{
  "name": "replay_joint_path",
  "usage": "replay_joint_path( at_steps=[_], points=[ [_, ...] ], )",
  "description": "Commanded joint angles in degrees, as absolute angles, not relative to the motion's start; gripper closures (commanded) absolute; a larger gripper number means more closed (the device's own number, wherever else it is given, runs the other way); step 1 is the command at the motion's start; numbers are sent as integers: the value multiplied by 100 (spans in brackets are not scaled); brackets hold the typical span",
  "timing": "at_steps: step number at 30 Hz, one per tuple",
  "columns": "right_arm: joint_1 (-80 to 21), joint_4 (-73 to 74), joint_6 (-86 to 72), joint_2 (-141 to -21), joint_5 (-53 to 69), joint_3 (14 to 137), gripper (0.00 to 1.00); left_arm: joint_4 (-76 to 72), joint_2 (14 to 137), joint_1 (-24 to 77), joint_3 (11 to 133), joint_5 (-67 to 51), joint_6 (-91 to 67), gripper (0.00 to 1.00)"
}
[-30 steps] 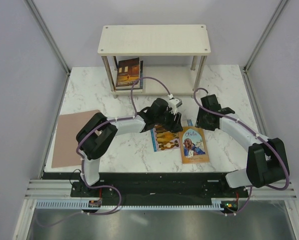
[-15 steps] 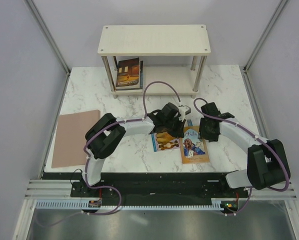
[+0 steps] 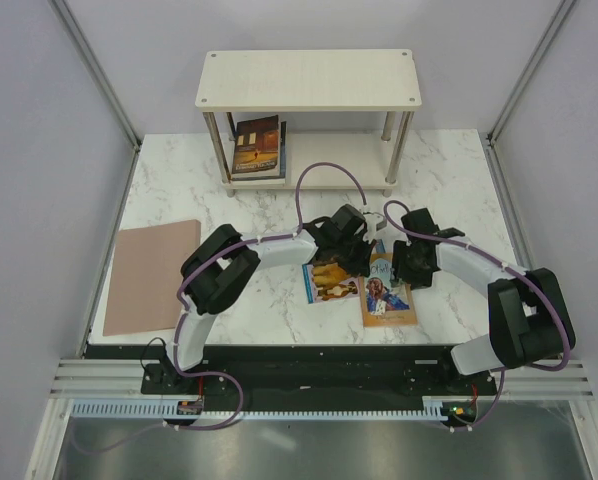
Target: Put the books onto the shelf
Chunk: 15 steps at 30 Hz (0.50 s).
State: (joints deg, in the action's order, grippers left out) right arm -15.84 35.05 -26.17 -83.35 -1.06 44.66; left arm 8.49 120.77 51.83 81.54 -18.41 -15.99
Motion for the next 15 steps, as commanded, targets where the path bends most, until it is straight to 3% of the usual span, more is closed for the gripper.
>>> replay_joint_path(
  at_steps=[1, 10, 15],
  points=[
    [-1617, 2901, -2584, -8394, 439, 4201, 41, 1318, 12427, 5168, 8209, -1494, -1424, 98],
    [-1521, 2093, -2540, -8008, 1604, 3920, 39, 1459, 12524, 5168, 8279, -1424, -1397, 98],
    [-1520, 1364, -2689, -7139, 2031, 3700, 39, 1652, 12498, 5133, 8253, -1213, -1336, 98]
  ],
)
